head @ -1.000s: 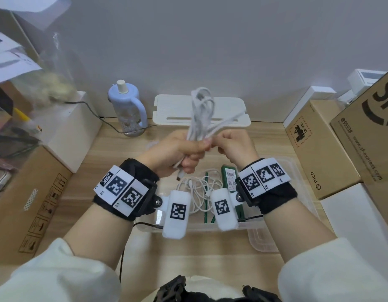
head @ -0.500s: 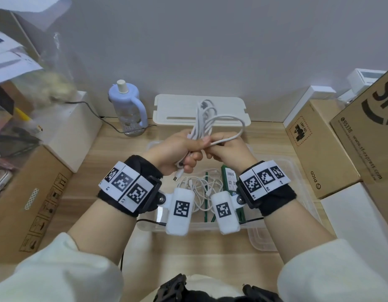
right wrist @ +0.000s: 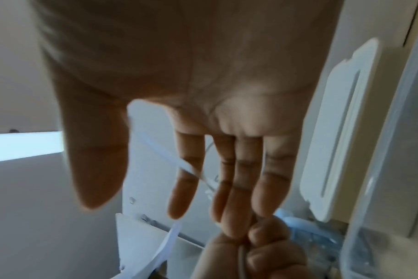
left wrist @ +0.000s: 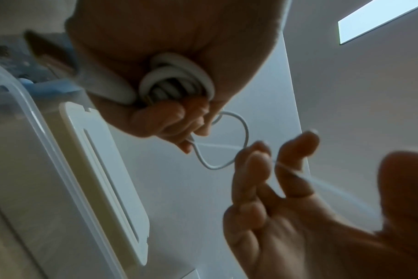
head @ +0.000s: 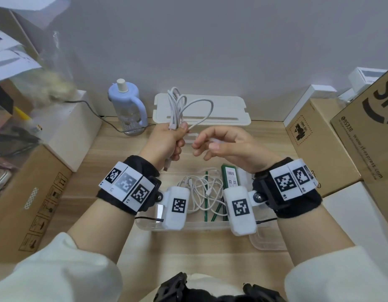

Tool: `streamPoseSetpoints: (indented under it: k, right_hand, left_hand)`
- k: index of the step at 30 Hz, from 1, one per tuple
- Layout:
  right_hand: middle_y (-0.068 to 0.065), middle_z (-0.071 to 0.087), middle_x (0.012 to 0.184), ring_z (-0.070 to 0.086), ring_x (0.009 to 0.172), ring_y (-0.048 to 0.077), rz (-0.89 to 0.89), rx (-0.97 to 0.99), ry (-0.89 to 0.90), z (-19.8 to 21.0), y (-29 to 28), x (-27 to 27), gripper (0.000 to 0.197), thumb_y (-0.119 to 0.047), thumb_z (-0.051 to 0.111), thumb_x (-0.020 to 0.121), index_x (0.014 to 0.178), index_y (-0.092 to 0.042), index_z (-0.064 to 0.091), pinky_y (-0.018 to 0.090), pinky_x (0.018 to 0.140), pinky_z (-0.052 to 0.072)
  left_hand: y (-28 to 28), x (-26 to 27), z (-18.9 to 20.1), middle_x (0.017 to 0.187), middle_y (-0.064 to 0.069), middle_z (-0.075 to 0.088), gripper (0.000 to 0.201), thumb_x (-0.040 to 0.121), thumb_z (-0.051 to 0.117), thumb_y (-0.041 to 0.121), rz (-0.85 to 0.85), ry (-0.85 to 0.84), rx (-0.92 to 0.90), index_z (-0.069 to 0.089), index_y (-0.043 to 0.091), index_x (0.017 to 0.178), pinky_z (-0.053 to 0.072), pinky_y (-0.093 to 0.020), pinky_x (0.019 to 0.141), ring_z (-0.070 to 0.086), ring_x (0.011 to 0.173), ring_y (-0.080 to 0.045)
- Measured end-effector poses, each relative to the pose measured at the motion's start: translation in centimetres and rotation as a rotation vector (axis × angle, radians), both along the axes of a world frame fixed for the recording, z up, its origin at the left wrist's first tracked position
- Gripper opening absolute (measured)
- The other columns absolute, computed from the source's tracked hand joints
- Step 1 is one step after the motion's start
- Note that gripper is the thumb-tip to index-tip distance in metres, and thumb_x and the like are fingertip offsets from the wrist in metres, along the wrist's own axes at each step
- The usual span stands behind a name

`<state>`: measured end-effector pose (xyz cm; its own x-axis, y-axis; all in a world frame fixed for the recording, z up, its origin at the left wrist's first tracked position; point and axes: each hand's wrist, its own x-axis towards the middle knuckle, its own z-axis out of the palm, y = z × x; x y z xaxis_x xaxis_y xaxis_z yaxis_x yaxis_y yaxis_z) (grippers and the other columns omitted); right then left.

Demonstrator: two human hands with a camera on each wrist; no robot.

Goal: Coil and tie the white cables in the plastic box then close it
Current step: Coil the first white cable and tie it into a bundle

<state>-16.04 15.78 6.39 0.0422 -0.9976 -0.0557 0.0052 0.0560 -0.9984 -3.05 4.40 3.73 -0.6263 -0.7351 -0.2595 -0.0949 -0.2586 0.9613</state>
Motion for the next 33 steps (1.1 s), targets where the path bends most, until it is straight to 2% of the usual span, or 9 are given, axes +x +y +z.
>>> streamPoseSetpoints:
  k: [3, 6, 9, 17, 23, 24, 26, 29, 33]
  right_hand:
    - [0.005, 0.054, 0.09, 0.055, 0.083, 0.011, -0.127, -0.102, 0.247, 0.2, -0.5, 0.4, 0.031, -0.017, 0.073, 0.068, 0.094, -0.024, 0.059, 0.021, 0.075, 0.047]
    - [-0.004, 0.043, 0.081, 0.044, 0.069, -0.003, -0.366, -0.204, 0.565, -0.1, -1.6, 1.6, 0.011, -0.018, 0.066, 0.082, 0.073, -0.02, 0.06, 0.008, 0.065, 0.036]
    - [-0.009, 0.043, 0.063, 0.042, 0.056, 0.002, -0.464, -0.205, 0.608, -0.2, -2.2, 2.5, 0.036, -0.031, 0.052, 0.089, 0.053, -0.026, 0.045, 0.019, 0.059, 0.036]
    - [-0.005, 0.051, 0.058, 0.048, 0.059, 0.011, -0.453, -0.035, 0.836, -0.3, -2.6, 2.6, 0.028, -0.032, 0.058, 0.085, 0.069, -0.009, 0.058, 0.029, 0.058, 0.035]
    - [0.0, 0.044, 0.052, 0.039, 0.042, 0.004, -0.441, -0.035, 0.439, -1.1, -2.6, 2.2, 0.027, -0.007, 0.049, 0.088, 0.061, -0.012, 0.044, 0.023, 0.047, 0.034]
    - [-0.001, 0.045, 0.05, 0.038, 0.039, 0.004, -0.449, -0.029, 0.321, -1.1, -2.6, 2.1, 0.028, -0.004, 0.047, 0.088, 0.061, -0.011, 0.044, 0.019, 0.044, 0.032]
    - [-0.004, 0.049, 0.047, 0.038, 0.036, 0.007, -0.467, -0.033, 0.134, -0.9, -2.4, 1.7, 0.029, 0.0, 0.044, 0.089, 0.062, -0.011, 0.047, 0.017, 0.04, 0.032]
    - [-0.007, 0.048, 0.046, 0.038, 0.037, 0.008, -0.488, -0.087, 0.009, -0.9, -2.1, 1.0, 0.03, -0.001, 0.042, 0.091, 0.063, -0.011, 0.048, 0.017, 0.04, 0.032]
    - [-0.012, 0.04, 0.045, 0.029, 0.04, 0.002, -0.459, -0.131, -0.051, -1.2, -2.3, 0.8, 0.031, -0.001, 0.038, 0.093, 0.065, -0.013, 0.044, 0.014, 0.04, 0.023]
  left_hand:
    - [0.3, -0.4, 0.3, 0.035, 0.009, 0.038, 0.027, 0.097, 0.046, 0.016, 0.021, -0.02, 0.004, 0.048, 0.013, 0.07, 0.024, -0.012, 0.036, 0.028, 0.028, -0.004]
    - [0.9, -0.7, 0.6, 0.038, 0.005, 0.037, 0.025, 0.095, 0.045, 0.012, 0.02, -0.04, -0.033, 0.047, 0.01, 0.07, 0.021, -0.014, 0.036, 0.026, 0.028, -0.005]
    - [1.6, -1.1, 0.6, 0.046, 0.001, 0.037, 0.023, 0.094, 0.047, 0.016, -0.002, -0.058, -0.116, 0.049, 0.009, 0.071, 0.022, -0.017, 0.038, 0.028, 0.033, -0.008]
    - [2.1, -1.0, 0.4, 0.053, -0.005, 0.042, 0.026, 0.089, 0.04, 0.0, -0.108, -0.173, -0.183, 0.053, 0.005, 0.067, 0.034, -0.016, 0.037, 0.037, 0.039, -0.012]
    - [1.6, -0.4, 0.9, 0.057, -0.007, 0.051, 0.019, 0.086, 0.043, -0.01, -0.229, -0.07, -0.065, 0.057, 0.002, 0.081, 0.037, -0.016, 0.034, 0.045, 0.038, -0.007]
    - [1.5, -0.3, 1.0, 0.063, -0.009, 0.051, 0.022, 0.087, 0.041, -0.011, -0.246, -0.014, 0.008, 0.055, 0.002, 0.098, 0.033, -0.015, 0.033, 0.043, 0.036, -0.007]
    - [1.0, -0.4, 0.8, 0.071, -0.006, 0.055, 0.065, 0.09, 0.039, -0.01, -0.25, 0.084, 0.239, 0.031, 0.033, 0.138, 0.028, -0.013, 0.03, 0.037, 0.035, -0.006]
    - [0.2, 0.1, 1.1, 0.063, 0.004, 0.056, 0.075, 0.093, 0.04, 0.002, -0.314, 0.249, 0.512, 0.02, 0.06, 0.134, 0.022, -0.008, 0.03, 0.032, 0.035, -0.001]
    - [-0.3, 0.7, 1.2, 0.077, 0.01, 0.036, 0.078, 0.072, 0.072, 0.011, -0.423, 0.54, 0.844, 0.041, 0.058, 0.126, 0.03, -0.008, 0.033, 0.042, 0.045, -0.004]
